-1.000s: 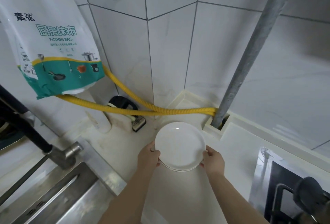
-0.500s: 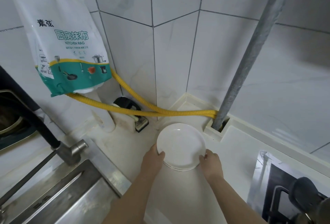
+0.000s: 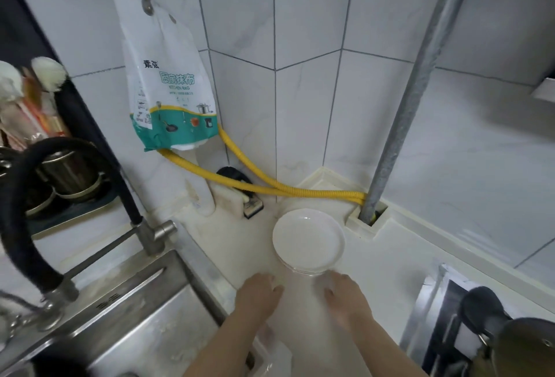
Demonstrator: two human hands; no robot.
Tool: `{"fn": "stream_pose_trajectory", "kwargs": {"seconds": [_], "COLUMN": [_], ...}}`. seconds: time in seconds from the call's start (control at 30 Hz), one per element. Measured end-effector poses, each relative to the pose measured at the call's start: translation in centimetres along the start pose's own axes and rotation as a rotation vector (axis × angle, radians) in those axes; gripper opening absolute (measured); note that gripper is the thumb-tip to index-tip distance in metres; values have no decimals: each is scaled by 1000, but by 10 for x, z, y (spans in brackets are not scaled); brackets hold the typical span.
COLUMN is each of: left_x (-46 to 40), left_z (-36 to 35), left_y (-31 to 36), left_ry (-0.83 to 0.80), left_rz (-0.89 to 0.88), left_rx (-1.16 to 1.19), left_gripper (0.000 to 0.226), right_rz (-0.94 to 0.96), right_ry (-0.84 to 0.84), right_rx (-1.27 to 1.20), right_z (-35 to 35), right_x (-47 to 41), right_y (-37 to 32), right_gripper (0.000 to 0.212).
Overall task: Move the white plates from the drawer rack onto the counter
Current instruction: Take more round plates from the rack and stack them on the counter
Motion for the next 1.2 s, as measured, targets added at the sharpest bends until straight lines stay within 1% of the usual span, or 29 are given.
{"fn": "stream_pose_trajectory", "kwargs": {"seconds": [0.13,0.2,0.23,0.3,0.33,0.4,0.43,0.47,0.5,0.53,0.6,0.63,0.7,0.73,0.8,0.83,0.9,0.97,1.1,1.2], "left_x": [23,54,55,85,84,115,115,132,149,148,181,181,212,211,247,248,290,312,360,389], "left_z": [-9,-15,-15,-23,-24,-32,-32,-36,-40,-41,-48,-48,-55,-54,-63,-61,-75,-86,-106,-122], "left_y": [-5,-15,-15,-34,-34,-56,-56,-69,-80,-81,-107,-107,-132,-132,-155,-155,-172,-180,-194,-203], "left_ry": [1,28,33,25,18,20,23,16,17,25,54,58,71,81,104,125,117,123,109,104], "left_rz": [9,43,40,95,85,123,113,143,160,152,204,204,249,234,255,246,262,278,299,314], "left_rx": [-120,-146,-161,-131,-133,-97,-118,-121,-131,-167,-182,-201,-177,-187,-177,-180,-194,-208,-218,-217], "left_gripper": [49,47,47,46,44,43,45,46,46,44,44,45,48,49,50,49,48,48,49,49], "right_rz": [74,143,149,202,206,271,285,324,351,353,409,410,455,461,499,514,542,561,567,622], "right_ry": [-32,-45,-47,-84,-80,-104,-102,-113,-127,-134,-166,-169,-180,-177,-198,-188,-210,-211,-221,-235], "right_rx": [156,251,277,327,333,370,371,386,398,393,414,422,448,443,443,436,447,456,433,430], "right_z": [-12,-22,-26,-41,-44,-58,-60,-69,-77,-78,-99,-102,-121,-122,-140,-138,-155,-165,-185,-198], "right_x": [20,43,43,65,65,90,90,104,116,117,147,146,177,177,215,217,260,284,329,359], "right_y": [-8,-15,-13,-22,-21,-34,-33,-42,-49,-48,-64,-63,-78,-79,-89,-90,-93,-90,-84,-79], "right_gripper": [39,40,41,44,44,44,44,44,44,45,45,45,46,47,47,48,49,48,46,43]}}
Point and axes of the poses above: each hand's wrist, its own x-axis away from the middle knuckle, its own z-axis out of the back of the hand, y = z × x, the point moved 6 cm from there along -x, towards the middle knuckle, and after that the axes turned 2 degrees about -y, right-handed, at the moved point
